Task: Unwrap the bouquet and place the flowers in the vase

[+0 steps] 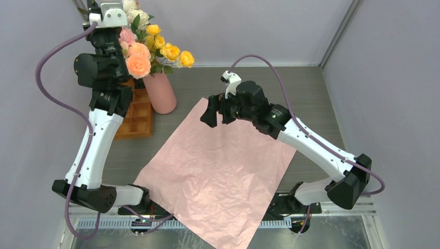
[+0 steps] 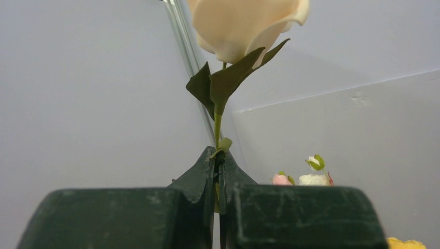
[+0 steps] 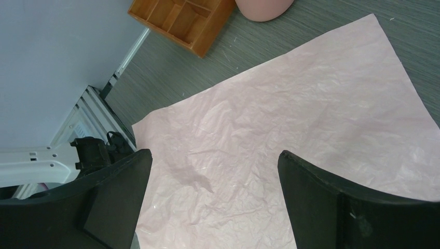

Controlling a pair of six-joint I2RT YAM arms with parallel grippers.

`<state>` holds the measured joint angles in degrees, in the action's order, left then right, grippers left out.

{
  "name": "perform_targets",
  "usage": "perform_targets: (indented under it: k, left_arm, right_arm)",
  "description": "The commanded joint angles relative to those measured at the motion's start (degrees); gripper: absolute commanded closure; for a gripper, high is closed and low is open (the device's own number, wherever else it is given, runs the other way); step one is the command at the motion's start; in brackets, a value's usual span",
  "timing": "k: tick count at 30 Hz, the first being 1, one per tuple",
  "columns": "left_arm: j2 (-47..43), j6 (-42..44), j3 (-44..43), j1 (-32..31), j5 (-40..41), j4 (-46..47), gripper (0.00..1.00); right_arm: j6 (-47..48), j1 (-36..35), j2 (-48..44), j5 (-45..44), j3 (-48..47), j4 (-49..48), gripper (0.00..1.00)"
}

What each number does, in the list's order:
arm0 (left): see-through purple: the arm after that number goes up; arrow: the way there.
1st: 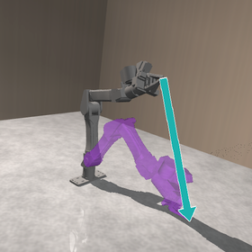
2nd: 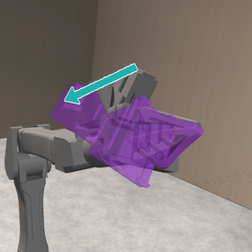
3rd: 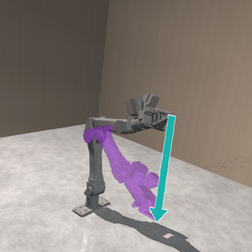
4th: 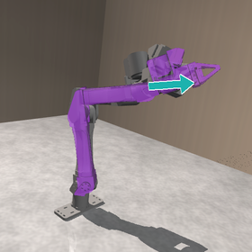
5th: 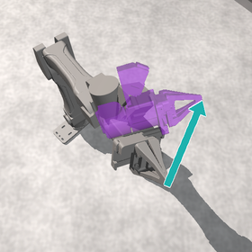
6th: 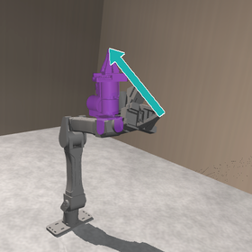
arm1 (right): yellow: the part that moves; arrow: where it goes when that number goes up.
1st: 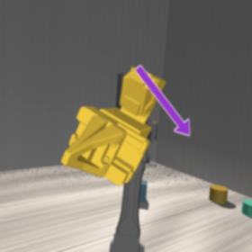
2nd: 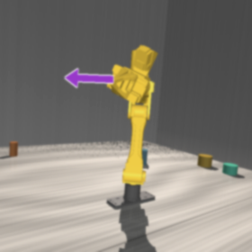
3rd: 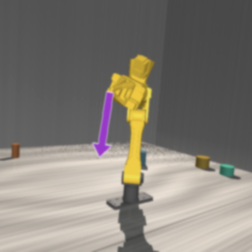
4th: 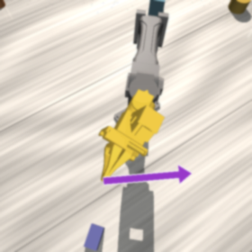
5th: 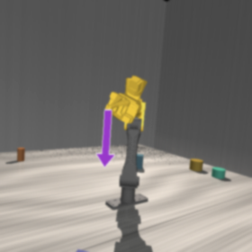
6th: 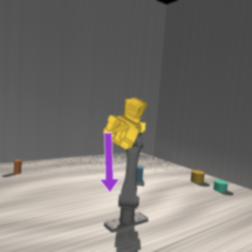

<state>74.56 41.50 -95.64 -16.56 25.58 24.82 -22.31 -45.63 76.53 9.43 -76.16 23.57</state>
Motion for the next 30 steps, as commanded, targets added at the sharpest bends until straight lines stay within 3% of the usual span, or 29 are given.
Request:
perform_targets:
  k: [1,5,13,20,30]
  left_arm:
    - [1.5,2.3,0.0,0.4,-0.1,6.7,1.00]
    - [1.0,-0.5,-0.9,0.6,2.0,5.3,1.00]
    - [-5.7,-17.0,-2.1,5.2,0.5,-11.0,1.00]
    - [0.0,-15.4,-7.1,9.5,4.5,-11.6,1.00]
    - [8.3,-30.9,-11.9,14.6,-1.5,-13.4,1.00]
  right_arm:
    - [-0.9,0.3,-0.4,1.1,-3.7,-2.5,0.04]
    - [-0.3,0.3,-0.8,0.9,-3.8,-1.8,0.04]
    - [-0.6,0.3,-1.6,2.3,-2.7,-2.8,0.04]
    - [-0.1,0.3,-1.1,3.2,-3.3,-2.4,0.03]
    - [0.1,0.9,-2.1,2.3,-1.4,-2.7,0.03]
